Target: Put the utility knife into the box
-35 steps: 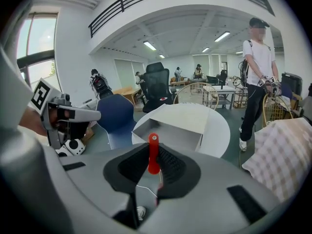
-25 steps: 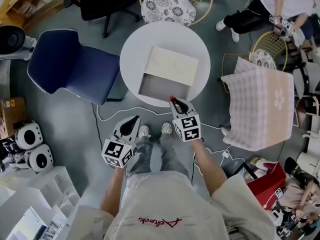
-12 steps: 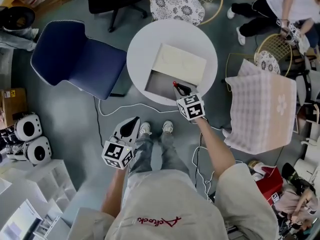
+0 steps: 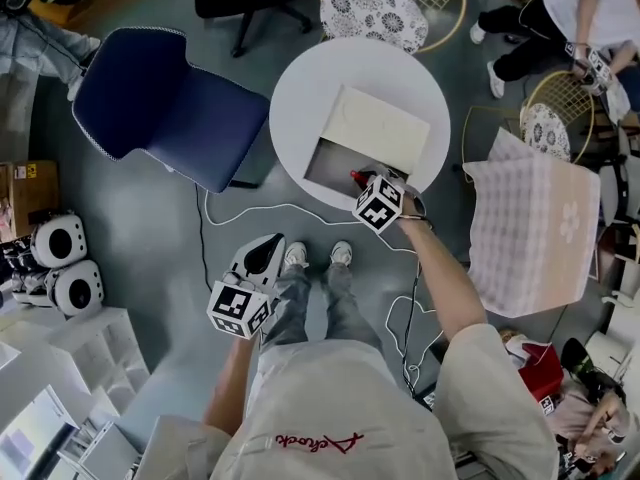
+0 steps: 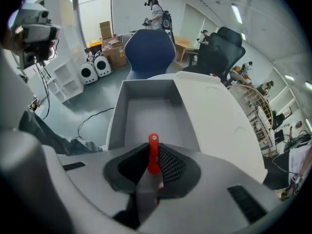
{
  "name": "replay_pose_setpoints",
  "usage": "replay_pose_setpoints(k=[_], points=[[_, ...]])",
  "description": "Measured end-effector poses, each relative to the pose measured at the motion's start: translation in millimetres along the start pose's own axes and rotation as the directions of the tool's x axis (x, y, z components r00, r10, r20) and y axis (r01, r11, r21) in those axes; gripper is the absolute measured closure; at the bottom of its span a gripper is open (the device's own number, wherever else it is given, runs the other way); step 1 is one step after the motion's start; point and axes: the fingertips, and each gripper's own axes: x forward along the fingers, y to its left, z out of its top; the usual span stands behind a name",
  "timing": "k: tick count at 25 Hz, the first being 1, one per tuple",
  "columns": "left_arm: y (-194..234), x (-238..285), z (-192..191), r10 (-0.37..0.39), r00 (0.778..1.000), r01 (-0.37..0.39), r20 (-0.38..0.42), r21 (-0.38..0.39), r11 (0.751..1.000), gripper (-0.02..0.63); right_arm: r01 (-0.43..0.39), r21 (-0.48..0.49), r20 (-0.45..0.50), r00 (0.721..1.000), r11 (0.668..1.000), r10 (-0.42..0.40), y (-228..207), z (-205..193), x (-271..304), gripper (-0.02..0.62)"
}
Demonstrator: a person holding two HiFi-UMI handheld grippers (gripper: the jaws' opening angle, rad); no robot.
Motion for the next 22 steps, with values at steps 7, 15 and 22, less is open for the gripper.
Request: replay_pose_setpoints(k=[7, 15, 22], points=[[9.1, -8.6, 2.2, 0.024, 1.000, -0.024, 0.015, -0.013, 1.000, 0.594, -0.026, 0.067, -0.012, 1.000, 0.997, 0.027, -7.9, -0.3, 11.3, 0.529], [13.5, -10.7, -0.4, 0.025, 0.999, -0.024, 0.022, -0.032, 0.999, 0.595, -0.056, 0.069, -0.006, 0.998, 0.996, 0.056, -3.2, 2.1, 13.8, 0.479], [12.5, -12.7, -2.3, 0.017, 1.000, -0.017, 0.019, -0.024, 1.000, 0.594, -0.019, 0.094, 0.026, 1.000, 0.995, 0.017, -7.4, 5.5, 4.0, 0.497]])
